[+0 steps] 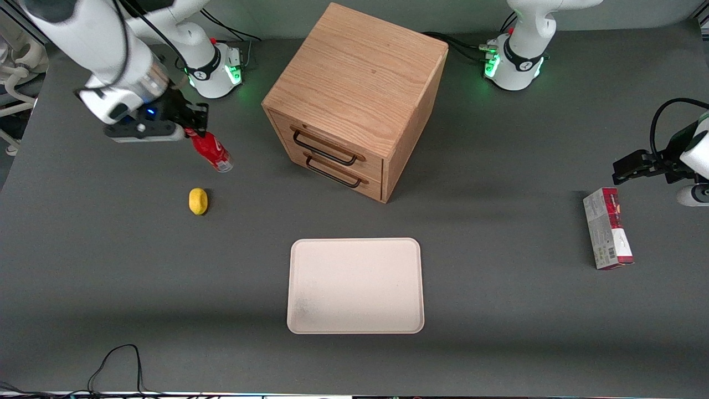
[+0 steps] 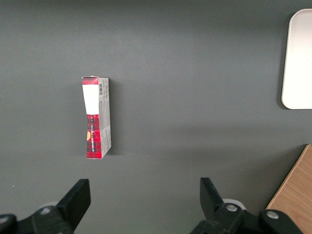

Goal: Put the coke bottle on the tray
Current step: 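Lift the red bottle with the right gripper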

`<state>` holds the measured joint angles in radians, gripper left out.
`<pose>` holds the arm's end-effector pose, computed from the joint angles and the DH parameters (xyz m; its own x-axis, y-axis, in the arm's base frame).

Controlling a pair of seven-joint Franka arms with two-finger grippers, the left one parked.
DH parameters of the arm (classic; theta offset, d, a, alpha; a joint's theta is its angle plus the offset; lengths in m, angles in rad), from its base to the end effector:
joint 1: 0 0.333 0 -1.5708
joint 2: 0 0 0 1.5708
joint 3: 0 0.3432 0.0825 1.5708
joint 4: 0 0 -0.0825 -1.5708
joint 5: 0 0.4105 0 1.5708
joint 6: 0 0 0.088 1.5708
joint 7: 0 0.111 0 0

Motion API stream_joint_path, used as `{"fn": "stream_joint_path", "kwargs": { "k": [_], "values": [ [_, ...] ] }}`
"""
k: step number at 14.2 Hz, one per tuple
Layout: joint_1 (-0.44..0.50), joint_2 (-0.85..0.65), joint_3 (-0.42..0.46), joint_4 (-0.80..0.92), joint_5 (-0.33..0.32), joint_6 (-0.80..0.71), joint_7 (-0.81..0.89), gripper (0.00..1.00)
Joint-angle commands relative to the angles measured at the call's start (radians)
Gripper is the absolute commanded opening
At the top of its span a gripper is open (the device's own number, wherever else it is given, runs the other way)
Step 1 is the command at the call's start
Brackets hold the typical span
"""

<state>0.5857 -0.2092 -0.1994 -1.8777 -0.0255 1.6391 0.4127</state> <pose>0.4787 0.1818 0.6120 0.9991 -0.0193 -0.0369 -0.0193 -0.9998 -0.0011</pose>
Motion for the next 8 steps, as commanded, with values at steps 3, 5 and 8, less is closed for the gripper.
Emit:
{"fn": "stream_joint_path", "kwargs": {
  "k": [3, 5, 8],
  "values": [
    [0.008, 0.132, 0.000, 0.296, 0.022, -0.185, -0.014, 0.00],
    [0.003, 0.207, -0.006, 0.369, 0.022, -0.185, -0.015, 0.00],
    [-0.041, 0.483, -0.011, 0.680, 0.106, -0.234, -0.015, 0.00]
  ]
}}
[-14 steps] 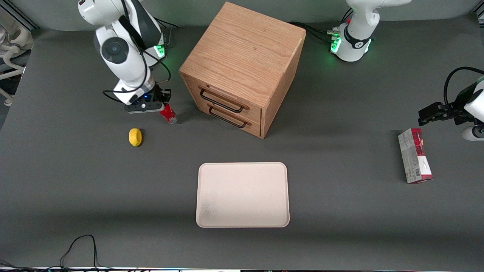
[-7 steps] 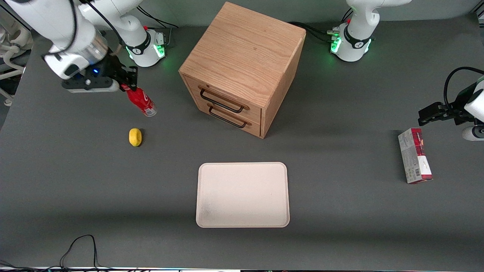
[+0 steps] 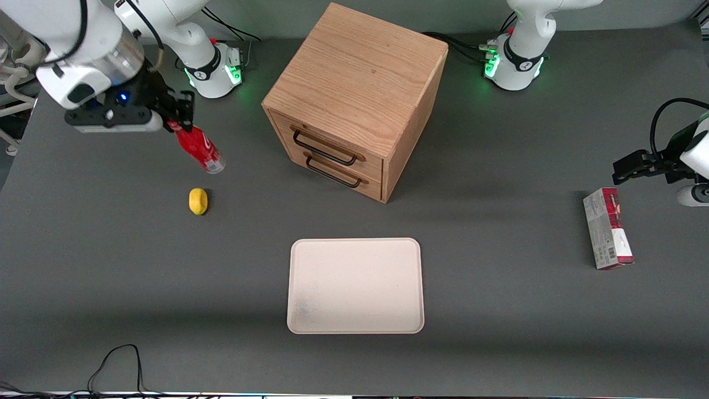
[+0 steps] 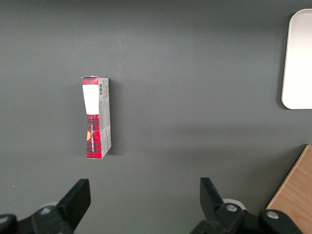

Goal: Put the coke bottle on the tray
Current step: 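Carry the red bottle to the white tray and stand it upright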

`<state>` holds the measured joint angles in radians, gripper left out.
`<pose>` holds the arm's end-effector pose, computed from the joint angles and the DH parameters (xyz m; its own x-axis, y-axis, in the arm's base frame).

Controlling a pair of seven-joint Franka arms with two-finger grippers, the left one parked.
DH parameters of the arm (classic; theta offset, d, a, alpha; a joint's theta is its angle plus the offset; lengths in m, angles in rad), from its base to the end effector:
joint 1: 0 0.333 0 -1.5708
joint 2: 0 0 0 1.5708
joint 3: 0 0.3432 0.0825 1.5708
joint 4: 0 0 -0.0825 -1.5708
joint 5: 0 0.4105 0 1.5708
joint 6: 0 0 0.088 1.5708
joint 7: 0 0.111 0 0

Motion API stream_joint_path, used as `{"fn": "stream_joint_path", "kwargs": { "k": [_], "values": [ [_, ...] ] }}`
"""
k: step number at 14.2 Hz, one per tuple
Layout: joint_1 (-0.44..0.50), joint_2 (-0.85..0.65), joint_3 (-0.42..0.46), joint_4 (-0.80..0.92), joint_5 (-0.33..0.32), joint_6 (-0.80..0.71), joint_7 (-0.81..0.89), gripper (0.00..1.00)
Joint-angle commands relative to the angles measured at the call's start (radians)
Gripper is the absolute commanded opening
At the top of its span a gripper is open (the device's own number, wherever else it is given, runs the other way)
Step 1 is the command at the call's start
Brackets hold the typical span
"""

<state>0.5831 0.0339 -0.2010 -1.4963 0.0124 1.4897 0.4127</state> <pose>0.5406 0.2213 0.6582 0.9988 -0.0300 -0.0387 -0.0296 -0.9995 0.0108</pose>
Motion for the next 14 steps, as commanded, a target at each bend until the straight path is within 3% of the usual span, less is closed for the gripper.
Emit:
{"fn": "stream_joint_path", "kwargs": {
  "k": [1, 6, 10, 14],
  "values": [
    [-0.070, 0.326, 0.001, 0.417, 0.089, -0.113, -0.017, 0.00],
    [-0.085, 0.590, 0.018, 0.730, 0.089, -0.089, -0.014, 0.00],
    [-0.080, 0.650, 0.070, 0.761, 0.086, 0.062, -0.014, 0.00],
    [-0.072, 0.690, 0.081, 0.758, 0.083, 0.095, -0.015, 0.00]
  ]
}}
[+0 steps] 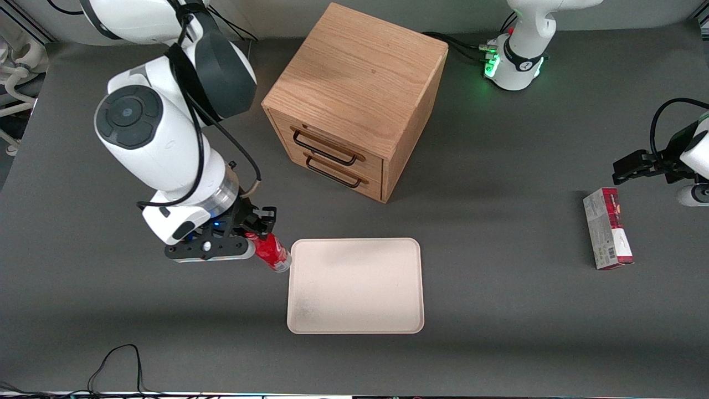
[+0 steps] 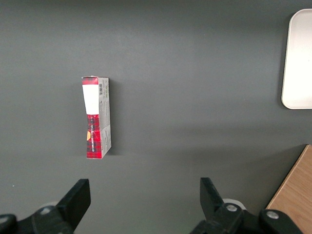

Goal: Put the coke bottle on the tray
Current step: 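Carry the red bottle to the white tray and stand it upright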

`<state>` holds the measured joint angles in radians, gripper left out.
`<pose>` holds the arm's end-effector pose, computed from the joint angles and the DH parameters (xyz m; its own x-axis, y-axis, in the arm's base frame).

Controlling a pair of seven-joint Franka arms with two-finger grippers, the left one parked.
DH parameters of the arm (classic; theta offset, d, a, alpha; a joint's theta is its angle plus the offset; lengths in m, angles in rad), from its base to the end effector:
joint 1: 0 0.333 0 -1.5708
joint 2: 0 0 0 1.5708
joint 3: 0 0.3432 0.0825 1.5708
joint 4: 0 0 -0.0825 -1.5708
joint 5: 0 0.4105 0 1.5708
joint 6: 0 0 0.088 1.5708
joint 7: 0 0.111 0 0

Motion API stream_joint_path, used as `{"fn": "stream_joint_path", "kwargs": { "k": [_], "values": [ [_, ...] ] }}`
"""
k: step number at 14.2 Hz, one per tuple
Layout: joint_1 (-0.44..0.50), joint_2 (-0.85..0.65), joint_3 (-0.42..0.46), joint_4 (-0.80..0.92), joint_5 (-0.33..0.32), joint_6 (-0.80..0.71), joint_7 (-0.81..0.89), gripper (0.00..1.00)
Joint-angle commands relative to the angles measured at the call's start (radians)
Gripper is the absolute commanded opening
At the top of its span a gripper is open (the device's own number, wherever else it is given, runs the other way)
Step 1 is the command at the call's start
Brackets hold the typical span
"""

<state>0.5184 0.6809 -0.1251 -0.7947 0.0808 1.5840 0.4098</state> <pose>0.7002 0.3437 0.5700 0.9947 0.0166 0.1017 0.0214 -0.9987 -0.0461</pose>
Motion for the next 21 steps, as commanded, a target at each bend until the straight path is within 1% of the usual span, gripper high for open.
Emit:
{"fn": "stream_joint_path", "kwargs": {
  "k": [1, 3, 8, 10, 13, 17, 21],
  "values": [
    [-0.003, 0.064, 0.007, 0.057, 0.011, 0.001, -0.012, 0.00],
    [0.012, 0.113, 0.009, 0.057, 0.011, 0.014, -0.020, 0.00],
    [0.008, 0.271, 0.007, 0.055, 0.010, 0.175, -0.039, 0.00],
    [0.008, 0.305, 0.005, 0.054, 0.008, 0.195, -0.037, 0.00],
    [0.006, 0.319, -0.001, 0.049, 0.008, 0.218, -0.039, 0.00],
    [0.006, 0.327, -0.001, 0.048, -0.027, 0.235, -0.039, 0.00],
    [0.003, 0.336, -0.001, 0.048, -0.027, 0.252, -0.039, 0.00]
  ]
}}
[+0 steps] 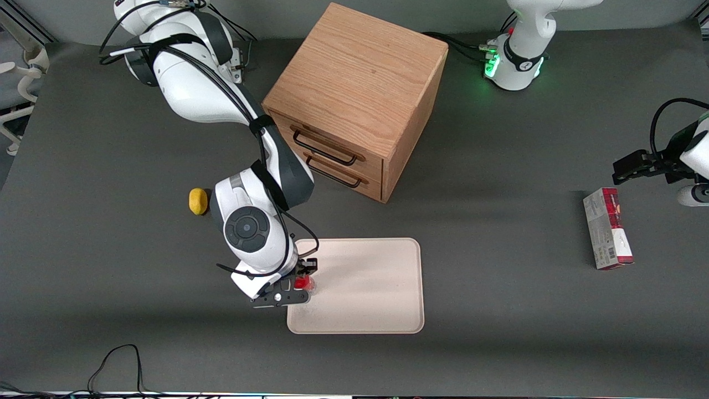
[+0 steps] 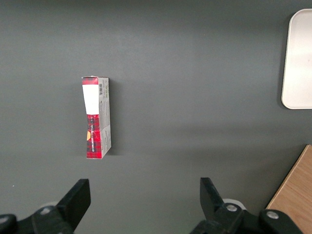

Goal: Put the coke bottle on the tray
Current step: 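Carry the red bottle to the white tray and stand it upright, then open the right gripper to release the bottle on the tray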

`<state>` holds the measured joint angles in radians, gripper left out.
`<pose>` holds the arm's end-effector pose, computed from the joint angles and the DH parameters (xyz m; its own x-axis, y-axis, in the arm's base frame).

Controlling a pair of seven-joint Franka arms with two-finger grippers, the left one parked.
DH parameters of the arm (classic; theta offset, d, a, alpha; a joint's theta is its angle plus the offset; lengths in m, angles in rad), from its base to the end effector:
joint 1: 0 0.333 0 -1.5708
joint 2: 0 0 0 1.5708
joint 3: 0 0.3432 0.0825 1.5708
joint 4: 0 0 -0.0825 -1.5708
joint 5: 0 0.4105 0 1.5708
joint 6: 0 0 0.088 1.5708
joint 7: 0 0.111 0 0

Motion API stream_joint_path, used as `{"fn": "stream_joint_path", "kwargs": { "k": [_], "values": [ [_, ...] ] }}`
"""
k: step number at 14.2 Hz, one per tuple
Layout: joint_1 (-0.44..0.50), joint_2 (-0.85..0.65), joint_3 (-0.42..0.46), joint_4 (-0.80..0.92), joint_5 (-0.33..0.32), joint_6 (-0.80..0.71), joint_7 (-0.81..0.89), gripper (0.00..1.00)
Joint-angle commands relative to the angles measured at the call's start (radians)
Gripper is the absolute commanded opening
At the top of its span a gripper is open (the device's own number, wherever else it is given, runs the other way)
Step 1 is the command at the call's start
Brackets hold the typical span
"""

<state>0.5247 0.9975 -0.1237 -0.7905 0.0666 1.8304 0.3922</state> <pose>0.7549 0.3783 0.3373 0.9969 0.0523 0.0581 0.0514 -0.9985 0.0179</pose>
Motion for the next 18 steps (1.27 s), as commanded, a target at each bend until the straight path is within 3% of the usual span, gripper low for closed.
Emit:
{"fn": "stream_joint_path", "kwargs": {
  "k": [1, 11, 12, 17, 18],
  "values": [
    [-0.003, 0.021, -0.002, 0.042, -0.011, 0.012, -0.021, 0.00],
    [-0.005, 0.032, -0.002, 0.025, -0.011, 0.049, -0.012, 0.01],
    [-0.006, 0.032, -0.002, 0.023, -0.013, 0.049, -0.013, 0.09],
    [-0.011, 0.032, -0.002, 0.022, -0.013, 0.062, -0.019, 0.14],
    [-0.011, 0.032, -0.002, 0.016, -0.013, 0.066, -0.018, 0.26]
  ]
}}
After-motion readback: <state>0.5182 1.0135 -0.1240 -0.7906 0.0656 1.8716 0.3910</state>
